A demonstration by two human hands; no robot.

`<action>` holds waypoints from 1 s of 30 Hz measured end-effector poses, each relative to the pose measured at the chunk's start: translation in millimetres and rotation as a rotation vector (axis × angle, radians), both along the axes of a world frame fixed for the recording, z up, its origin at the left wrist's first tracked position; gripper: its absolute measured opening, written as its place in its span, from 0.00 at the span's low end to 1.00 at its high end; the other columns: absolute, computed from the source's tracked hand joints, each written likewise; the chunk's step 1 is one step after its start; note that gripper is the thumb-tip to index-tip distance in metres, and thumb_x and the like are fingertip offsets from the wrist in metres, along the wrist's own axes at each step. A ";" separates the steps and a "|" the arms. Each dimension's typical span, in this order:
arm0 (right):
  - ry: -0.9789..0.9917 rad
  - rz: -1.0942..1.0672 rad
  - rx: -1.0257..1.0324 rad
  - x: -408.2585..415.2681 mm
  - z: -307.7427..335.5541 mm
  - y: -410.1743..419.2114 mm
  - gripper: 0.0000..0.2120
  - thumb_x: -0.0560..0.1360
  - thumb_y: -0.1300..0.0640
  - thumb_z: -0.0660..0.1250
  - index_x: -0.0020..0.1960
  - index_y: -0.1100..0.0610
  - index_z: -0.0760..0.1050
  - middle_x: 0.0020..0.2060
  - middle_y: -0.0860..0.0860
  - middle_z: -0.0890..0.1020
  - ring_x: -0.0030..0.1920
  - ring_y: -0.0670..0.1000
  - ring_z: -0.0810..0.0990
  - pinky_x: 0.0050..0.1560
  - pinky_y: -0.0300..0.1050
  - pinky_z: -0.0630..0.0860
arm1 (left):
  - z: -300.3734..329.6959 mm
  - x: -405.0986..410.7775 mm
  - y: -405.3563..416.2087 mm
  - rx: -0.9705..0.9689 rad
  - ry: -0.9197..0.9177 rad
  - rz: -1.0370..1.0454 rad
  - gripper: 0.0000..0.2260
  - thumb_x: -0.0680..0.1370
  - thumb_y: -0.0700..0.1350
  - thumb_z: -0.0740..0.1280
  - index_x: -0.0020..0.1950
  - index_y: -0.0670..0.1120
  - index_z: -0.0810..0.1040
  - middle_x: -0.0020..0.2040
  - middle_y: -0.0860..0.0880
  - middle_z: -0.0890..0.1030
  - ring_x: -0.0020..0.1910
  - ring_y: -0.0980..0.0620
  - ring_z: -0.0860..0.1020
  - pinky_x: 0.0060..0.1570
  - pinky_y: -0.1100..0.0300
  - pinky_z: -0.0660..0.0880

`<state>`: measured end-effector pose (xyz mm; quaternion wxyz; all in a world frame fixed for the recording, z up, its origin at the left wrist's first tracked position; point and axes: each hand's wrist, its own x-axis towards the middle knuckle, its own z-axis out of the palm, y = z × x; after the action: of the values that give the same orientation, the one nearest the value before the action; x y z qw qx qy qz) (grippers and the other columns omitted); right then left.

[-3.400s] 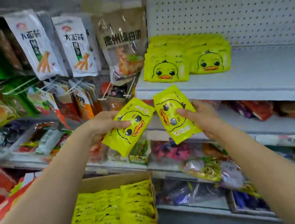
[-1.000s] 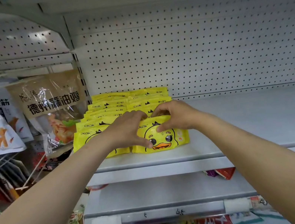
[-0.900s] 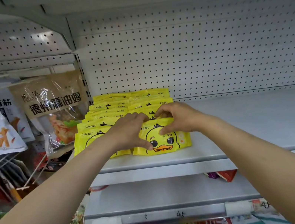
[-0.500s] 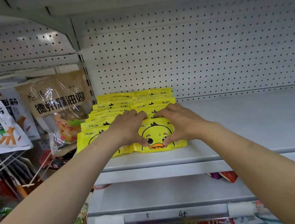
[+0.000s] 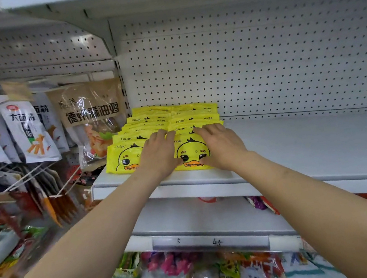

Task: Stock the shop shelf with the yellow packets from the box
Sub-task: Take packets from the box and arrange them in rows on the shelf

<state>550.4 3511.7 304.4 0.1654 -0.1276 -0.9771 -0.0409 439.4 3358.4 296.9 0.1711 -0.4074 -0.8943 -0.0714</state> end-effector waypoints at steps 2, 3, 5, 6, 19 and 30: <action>0.000 -0.005 -0.002 6.9 -1.2 -3.5 0.41 0.71 0.42 0.73 0.78 0.50 0.58 0.74 0.53 0.65 0.74 0.55 0.62 0.70 0.51 0.63 | -2.9 10.2 -7.7 0.022 -0.030 0.036 0.40 0.71 0.57 0.73 0.76 0.45 0.59 0.73 0.42 0.65 0.71 0.42 0.64 0.67 0.49 0.65; 0.002 -0.008 -0.002 10.5 -0.8 -4.8 0.41 0.71 0.41 0.72 0.78 0.50 0.58 0.74 0.53 0.65 0.74 0.55 0.61 0.71 0.52 0.63 | -2.7 15.0 -12.4 0.028 -0.046 0.049 0.40 0.72 0.57 0.74 0.76 0.45 0.59 0.73 0.42 0.65 0.71 0.41 0.64 0.67 0.48 0.66; 0.002 -0.005 0.002 17.7 2.9 -8.4 0.39 0.72 0.42 0.71 0.77 0.51 0.59 0.74 0.54 0.65 0.74 0.56 0.61 0.71 0.52 0.63 | 1.4 24.8 -24.3 0.037 -0.073 0.082 0.39 0.72 0.56 0.74 0.76 0.46 0.59 0.74 0.42 0.64 0.72 0.41 0.64 0.67 0.47 0.66; 0.001 0.002 0.007 20.9 6.0 -11.3 0.38 0.73 0.42 0.71 0.77 0.51 0.59 0.74 0.54 0.65 0.74 0.56 0.62 0.71 0.52 0.63 | 4.8 29.7 -31.3 0.046 -0.078 0.099 0.39 0.72 0.55 0.74 0.76 0.46 0.59 0.74 0.42 0.64 0.72 0.41 0.64 0.67 0.47 0.67; 0.153 0.317 0.013 31.7 35.8 -136.1 0.29 0.78 0.43 0.65 0.75 0.50 0.63 0.73 0.54 0.67 0.73 0.58 0.63 0.70 0.54 0.64 | 32.1 92.6 -173.9 0.164 0.053 0.305 0.28 0.75 0.53 0.70 0.71 0.47 0.65 0.67 0.41 0.69 0.66 0.39 0.68 0.60 0.43 0.73; 0.104 0.535 -0.096 2.6 17.8 -255.8 0.28 0.76 0.42 0.66 0.72 0.51 0.66 0.69 0.53 0.71 0.70 0.57 0.68 0.63 0.54 0.73 | 18.5 107.1 -295.4 0.196 0.048 0.537 0.24 0.77 0.55 0.67 0.70 0.49 0.68 0.67 0.43 0.70 0.65 0.40 0.70 0.57 0.46 0.74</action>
<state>552.9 3255.9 322.2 0.2141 0.1252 -0.9671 0.0570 546.4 3063.0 315.4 0.2435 -0.1389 -0.9547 -0.1002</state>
